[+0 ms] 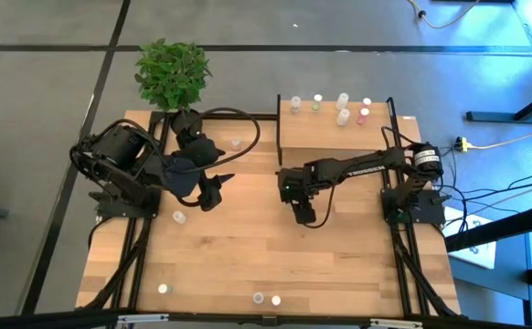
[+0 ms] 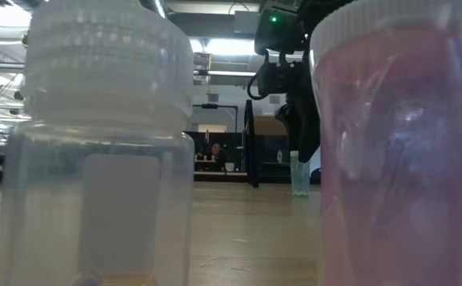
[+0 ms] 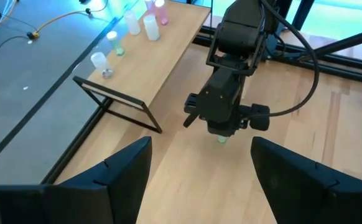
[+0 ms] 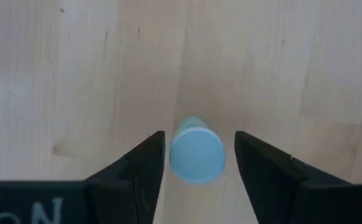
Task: Pick and place medicine bottles onto shelf by color
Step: Put the top green pill bottle aligned with the other green pill bottle on the shelf
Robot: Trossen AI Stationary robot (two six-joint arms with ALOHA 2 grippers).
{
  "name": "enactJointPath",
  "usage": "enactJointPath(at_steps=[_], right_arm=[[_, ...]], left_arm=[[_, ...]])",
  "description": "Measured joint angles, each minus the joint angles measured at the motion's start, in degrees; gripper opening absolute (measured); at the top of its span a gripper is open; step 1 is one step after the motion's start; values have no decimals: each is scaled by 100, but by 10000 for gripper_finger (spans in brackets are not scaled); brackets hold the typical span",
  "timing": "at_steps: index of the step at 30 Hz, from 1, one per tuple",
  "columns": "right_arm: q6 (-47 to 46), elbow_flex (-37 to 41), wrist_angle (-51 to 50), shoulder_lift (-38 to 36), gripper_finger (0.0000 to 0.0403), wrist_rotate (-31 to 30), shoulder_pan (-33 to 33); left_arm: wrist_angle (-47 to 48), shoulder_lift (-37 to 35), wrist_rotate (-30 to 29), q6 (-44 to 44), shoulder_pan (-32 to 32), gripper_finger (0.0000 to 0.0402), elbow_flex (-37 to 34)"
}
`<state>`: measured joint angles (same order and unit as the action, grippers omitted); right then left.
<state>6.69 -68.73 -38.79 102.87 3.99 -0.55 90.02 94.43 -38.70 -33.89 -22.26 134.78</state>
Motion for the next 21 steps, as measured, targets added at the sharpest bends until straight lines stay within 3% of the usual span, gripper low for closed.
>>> enactJointPath(at_steps=[21], right_arm=[[-330, 0, -2, -1, 133, 209, 6]], left_arm=[[0, 0, 0, 0, 0, 270, -1]])
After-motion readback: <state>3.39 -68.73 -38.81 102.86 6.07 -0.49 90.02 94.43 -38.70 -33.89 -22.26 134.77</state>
